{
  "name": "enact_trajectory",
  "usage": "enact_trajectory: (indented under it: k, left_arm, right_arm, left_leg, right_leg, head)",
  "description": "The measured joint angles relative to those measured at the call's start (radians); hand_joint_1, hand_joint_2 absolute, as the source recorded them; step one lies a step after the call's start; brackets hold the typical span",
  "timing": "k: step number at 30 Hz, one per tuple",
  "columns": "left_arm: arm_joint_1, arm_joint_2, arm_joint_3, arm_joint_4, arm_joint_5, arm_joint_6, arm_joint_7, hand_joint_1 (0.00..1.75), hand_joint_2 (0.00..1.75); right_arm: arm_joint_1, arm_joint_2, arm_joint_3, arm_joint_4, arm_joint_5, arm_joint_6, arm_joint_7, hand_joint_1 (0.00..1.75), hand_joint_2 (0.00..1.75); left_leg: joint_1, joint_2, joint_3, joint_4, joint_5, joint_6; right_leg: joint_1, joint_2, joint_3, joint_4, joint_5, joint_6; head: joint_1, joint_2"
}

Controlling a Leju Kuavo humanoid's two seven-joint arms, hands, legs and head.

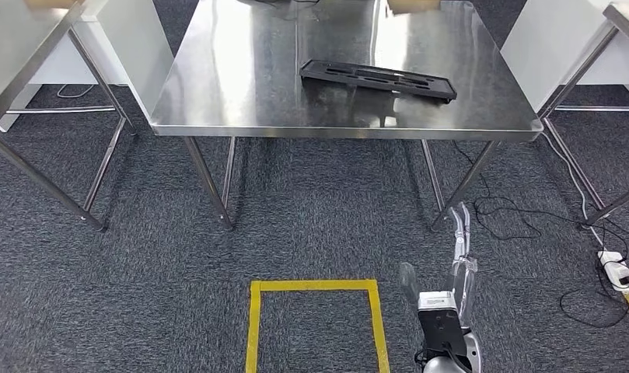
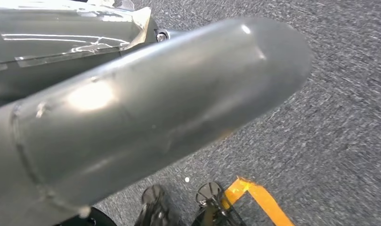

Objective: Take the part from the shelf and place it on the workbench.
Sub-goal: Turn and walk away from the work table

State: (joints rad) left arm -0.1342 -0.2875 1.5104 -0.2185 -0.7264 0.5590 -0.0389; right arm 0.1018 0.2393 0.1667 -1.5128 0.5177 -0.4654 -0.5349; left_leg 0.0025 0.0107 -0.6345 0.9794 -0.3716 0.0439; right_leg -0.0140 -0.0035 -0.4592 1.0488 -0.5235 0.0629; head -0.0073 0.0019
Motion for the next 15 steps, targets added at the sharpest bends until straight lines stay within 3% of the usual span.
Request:
enact_trajectory:
  k: [2,4,5,6,7,8,9,10,11,12,13,15]
  left_arm:
    - [0.0,0.002,-0.004,0.0,-0.001,-0.007,-0.001,0.0,0.0]
    - [0.004,0.004,-0.006,0.0,-0.001,-0.011,-0.002,0.0,0.0]
    - [0.007,0.006,-0.008,0.0,-0.002,-0.013,-0.002,0.0,0.0]
    - [0.01,0.007,-0.009,0.0,-0.002,-0.014,-0.002,0.0,0.0]
    - [0.012,0.009,-0.011,0.0,-0.003,-0.014,-0.002,0.0,0.0]
    - [0.014,0.01,-0.013,0.001,-0.003,-0.014,-0.002,0.0,0.0]
    - [0.014,0.012,-0.014,0.001,-0.004,-0.015,-0.002,0.0,0.0]
    - [0.014,0.013,-0.015,0.001,-0.005,-0.015,-0.002,0.0,0.0]
    - [0.014,0.014,-0.015,0.001,-0.006,-0.015,-0.001,0.0,0.0]
    - [0.014,0.015,-0.016,0.001,-0.008,-0.015,-0.001,0.0,0.0]
    - [0.014,0.016,-0.018,0.001,-0.009,-0.015,-0.001,0.0,0.0]
    - [0.013,0.018,-0.021,0.001,-0.012,-0.016,0.0,0.0,0.0]
  right_arm:
    - [0.003,0.004,-0.006,-0.007,0.002,0.0,-0.001,0.0,0.0]
    - [0.01,0.006,-0.012,-0.01,0.002,0.0,-0.001,0.0,0.0]
    - [0.014,0.008,-0.014,-0.01,0.002,0.0,-0.001,0.0,0.0]
    - [0.018,0.01,-0.017,-0.011,0.002,0.0,-0.002,0.0,0.0]
    - [0.021,0.013,-0.02,-0.012,0.003,0.0,-0.002,0.0,0.0]
    - [0.024,0.015,-0.023,-0.013,0.003,0.0,-0.002,0.0,0.0]
    - [0.027,0.016,-0.026,-0.014,0.003,0.0,-0.002,0.0,0.0]
    - [0.028,0.016,-0.029,-0.014,0.003,0.0,-0.002,0.0,0.0]
    - [0.03,0.017,-0.032,-0.014,0.003,0.0,-0.002,0.0,0.0]
    - [0.032,0.017,-0.035,-0.014,0.003,0.001,-0.003,0.0,0.0]
    - [0.034,0.017,-0.038,-0.014,0.002,0.001,-0.005,0.0,0.0]
    - [0.036,0.016,-0.045,-0.014,0.001,0.002,-0.01,0.0,0.0]
  left_leg:
    - [-0.001,0.001,-0.01,0.0,0.022,-0.012]
    - [0.004,0.0,-0.019,-0.004,0.035,-0.026]
    - [0.007,-0.001,-0.026,0.006,0.014,-0.033]
    - [0.009,-0.003,-0.035,0.035,-0.027,-0.039]
    - [0.011,-0.004,-0.047,0.085,-0.086,-0.043]
    - [0.011,-0.004,-0.059,0.15,-0.143,-0.048]
    - [0.011,-0.004,-0.068,0.217,-0.182,-0.051]
    - [0.011,-0.004,-0.07,0.271,-0.194,-0.052]
    - [0.011,-0.004,-0.058,0.294,-0.18,-0.051]
    - [0.011,-0.004,-0.029,0.283,-0.153,-0.049]
    - [0.01,-0.004,0.018,0.235,-0.126,-0.043]
    - [0.007,-0.007,0.126,0.089,-0.127,-0.031]
  right_leg:
    - [0.005,0.001,0.06,-0.109,-0.027,-0.018]
    - [0.006,0.0,0.046,-0.122,-0.019,-0.037]
    - [0.005,-0.001,0.035,-0.122,-0.008,-0.05]
    - [0.003,-0.002,0.022,-0.122,0.005,-0.061]
    - [0.002,-0.004,0.009,-0.122,0.018,-0.068]
    - [0.003,-0.005,-0.003,-0.121,0.03,-0.073]
    - [0.005,-0.006,-0.016,-0.119,0.042,-0.073]
    - [0.006,-0.008,-0.032,-0.116,0.054,-0.073]
    - [0.007,-0.008,-0.049,-0.109,0.064,-0.071]
    - [0.008,-0.008,-0.068,-0.101,0.073,-0.069]
    - [0.008,-0.008,-0.085,-0.092,0.08,-0.066]
    - [0.011,-0.008,-0.109,-0.076,0.092,-0.058]
  head:
    - [-0.002,0.0]
    - [-0.003,0.0]
    - [-0.004,0.0]
    - [-0.007,0.0]
    - [-0.01,0.0]
    - [-0.012,0.0]
    - [-0.013,0.0]
    - [-0.013,0.0]
    - [-0.013,0.0]
    - [-0.013,0.0]
    - [-0.014,0.0]
    - [-0.014,0.0]
